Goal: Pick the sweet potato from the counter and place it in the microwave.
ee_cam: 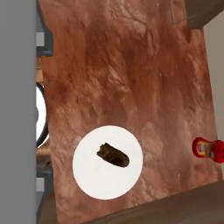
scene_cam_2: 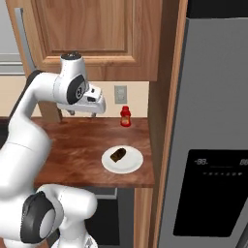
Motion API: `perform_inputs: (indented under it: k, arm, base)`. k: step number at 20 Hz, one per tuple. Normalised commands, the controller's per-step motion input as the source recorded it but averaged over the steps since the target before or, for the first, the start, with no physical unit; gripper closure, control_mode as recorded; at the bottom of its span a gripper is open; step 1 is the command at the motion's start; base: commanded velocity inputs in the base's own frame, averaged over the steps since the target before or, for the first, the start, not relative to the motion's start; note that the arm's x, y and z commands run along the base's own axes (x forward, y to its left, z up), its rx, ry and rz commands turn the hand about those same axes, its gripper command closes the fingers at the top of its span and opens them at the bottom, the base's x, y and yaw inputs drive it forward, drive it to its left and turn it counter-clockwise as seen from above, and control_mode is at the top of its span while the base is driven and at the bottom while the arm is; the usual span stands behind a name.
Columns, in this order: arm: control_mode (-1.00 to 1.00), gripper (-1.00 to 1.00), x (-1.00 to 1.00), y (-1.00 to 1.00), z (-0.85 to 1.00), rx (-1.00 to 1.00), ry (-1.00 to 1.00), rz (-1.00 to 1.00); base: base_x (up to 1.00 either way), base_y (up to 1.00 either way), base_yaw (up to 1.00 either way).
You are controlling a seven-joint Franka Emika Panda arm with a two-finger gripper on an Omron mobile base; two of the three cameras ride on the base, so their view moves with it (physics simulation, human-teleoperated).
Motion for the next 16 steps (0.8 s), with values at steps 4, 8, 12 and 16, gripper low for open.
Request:
perform_inputs:
  k: [4, 8, 12, 16]
  arm:
    - [-1.0, -1.0, 0.0, -0.65, -0.86, 0.0, 0.0, -0.2]
    - [-1.0, -1.0, 0.0, -0.67, -0.94, 0.0, 0.0, -0.34]
    - [-1.0, -1.0, 0.25, -0.56, -0.72, 0.0, 0.06, -0.34]
    - [-1.0, -1.0, 0.59, -0.03, -0.72, -0.05, 0.11, -0.29]
  base:
    - [0.0, 0.0, 0.0]
    - [0.0, 0.0, 0.0]
    - [0.0, 0.0, 0.0]
    - [0.0, 0.0, 0.0]
